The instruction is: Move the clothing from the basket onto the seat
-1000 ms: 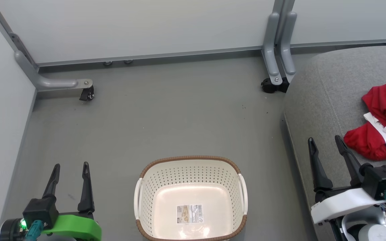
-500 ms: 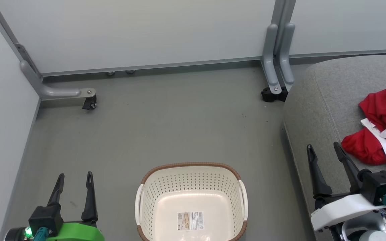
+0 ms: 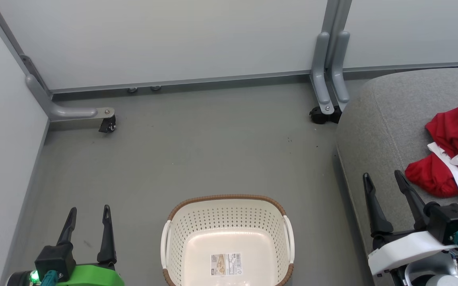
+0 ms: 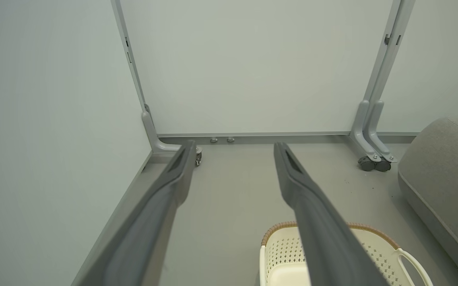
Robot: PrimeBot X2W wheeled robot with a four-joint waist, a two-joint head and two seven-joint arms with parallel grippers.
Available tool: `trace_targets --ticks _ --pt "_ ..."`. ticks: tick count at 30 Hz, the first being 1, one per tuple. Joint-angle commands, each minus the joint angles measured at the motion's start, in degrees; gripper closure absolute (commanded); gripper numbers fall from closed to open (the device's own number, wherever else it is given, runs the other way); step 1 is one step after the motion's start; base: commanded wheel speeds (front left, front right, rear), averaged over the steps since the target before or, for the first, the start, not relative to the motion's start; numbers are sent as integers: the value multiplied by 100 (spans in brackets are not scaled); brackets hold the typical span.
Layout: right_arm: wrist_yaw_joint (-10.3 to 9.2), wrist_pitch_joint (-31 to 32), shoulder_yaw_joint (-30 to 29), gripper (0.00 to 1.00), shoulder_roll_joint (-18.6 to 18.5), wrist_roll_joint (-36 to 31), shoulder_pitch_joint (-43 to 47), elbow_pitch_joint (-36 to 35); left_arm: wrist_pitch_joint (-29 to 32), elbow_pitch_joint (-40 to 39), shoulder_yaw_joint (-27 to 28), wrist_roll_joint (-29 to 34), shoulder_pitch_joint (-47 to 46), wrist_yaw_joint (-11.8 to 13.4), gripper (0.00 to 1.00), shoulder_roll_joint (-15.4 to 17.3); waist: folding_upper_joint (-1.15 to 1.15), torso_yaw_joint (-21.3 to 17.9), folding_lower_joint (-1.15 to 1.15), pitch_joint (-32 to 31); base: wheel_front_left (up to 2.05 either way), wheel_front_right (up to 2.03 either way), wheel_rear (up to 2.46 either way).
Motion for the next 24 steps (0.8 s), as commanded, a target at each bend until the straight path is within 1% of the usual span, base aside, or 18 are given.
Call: trace_targets --ticks 1,12,13,16,24 --pt "-8 15 9 0 -8 35 80 3 -16 18 33 46 38 -26 0 -3 0 0 0 2 0 0 0" --pt "-8 24 32 0 -8 72 41 43 -16 44 116 143 22 -49 0 -81 0 -5 0 10 0 0 0" --pt "0 0 28 100 0 55 7 33 1 32 98 70 -2 -41 100 -70 0 -5 0 10 0 0 0" --pt "1 5 42 100 21 94 28 163 38 188 102 10 -1 -42 100 -91 0 -6 0 10 0 0 0" --pt "0 38 47 100 -44 1086 -96 356 314 216 220 -886 -129 -97 100 -119 0 -6 0 14 0 0 0"
